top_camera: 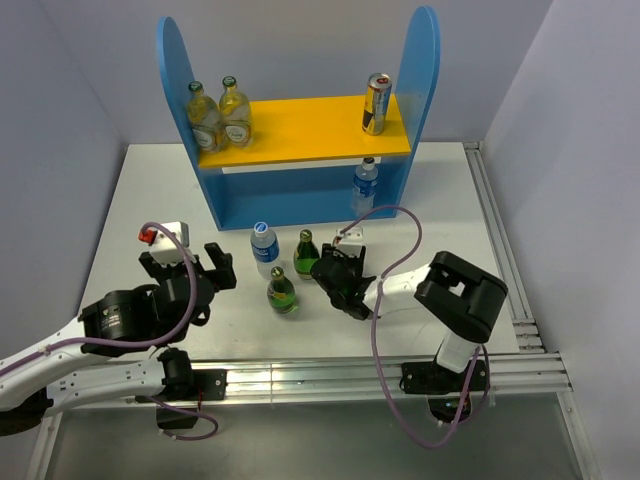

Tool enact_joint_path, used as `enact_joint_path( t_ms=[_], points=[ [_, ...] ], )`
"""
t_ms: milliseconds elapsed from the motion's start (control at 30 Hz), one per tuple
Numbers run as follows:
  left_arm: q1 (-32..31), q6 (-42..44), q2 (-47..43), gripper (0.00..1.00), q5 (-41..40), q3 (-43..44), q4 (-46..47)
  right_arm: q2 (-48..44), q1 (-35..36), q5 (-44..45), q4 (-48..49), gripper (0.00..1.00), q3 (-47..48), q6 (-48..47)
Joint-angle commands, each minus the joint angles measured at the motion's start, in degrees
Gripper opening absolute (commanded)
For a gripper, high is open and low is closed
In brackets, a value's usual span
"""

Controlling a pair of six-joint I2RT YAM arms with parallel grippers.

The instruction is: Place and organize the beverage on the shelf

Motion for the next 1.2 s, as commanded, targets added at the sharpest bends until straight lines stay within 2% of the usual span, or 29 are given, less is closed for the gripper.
enact_joint_path(
  t_ms=[0, 33, 100, 133, 300, 367, 533, 700, 967, 1167],
  points=[
    [-0.4, 0.7, 0.6, 0.99, -0.3, 0.6, 0.9, -1.2, -1.0, 3.1, 2.7, 0.56, 0.4, 0.5],
    [-0.4, 0.6, 0.7, 0.99, -0.4, 0.7, 0.8, -2.1, -1.0, 3.0, 1.1, 0.46, 0.4, 0.8],
    [-0.4, 0.5, 0.8, 0.99, -0.4, 0.7, 0.7, -3.4, -0.7, 3.0, -1.0, 0.36, 0.9, 1.2],
    [-0.4, 0.5, 0.8, 0.99, -0.5, 0.7, 0.8, -5.3, -0.6, 2.9, -4.3, 0.27, 1.3, 1.2],
    [-0.4, 0.4, 0.6, 0.99, -0.5, 0.7, 0.7, -14.2, 0.4, 4.0, -20.0, 0.13, 8.1, 3.0],
    [-0.4, 0.6, 0.5, 0.99, -0.3, 0.7, 0.9, -19.9, 0.5, 4.0, -26.5, 0.00, 12.2, 2.5],
    [-0.4, 0.9, 0.9, 0.99, -0.2, 0.6, 1.1, -25.4, 0.4, 4.1, -36.2, 0.00, 24.2, -2.1],
    [-0.4, 0.5, 1.5, 0.99, -0.2, 0.6, 0.9, -22.6, -1.2, 2.9, -34.4, 0.00, 38.5, -12.8],
    [-0.4, 1.5, 0.7, 0.99, 0.3, 0.1, 2.1, -7.1, -12.3, -5.3, -37.3, 0.00, 61.8, -20.1],
    [-0.5, 1.5, 1.4, 0.99, 0.3, 0.1, 2.0, 5.0, -17.0, -8.7, -39.5, 0.00, 74.3, -22.2]
  ],
)
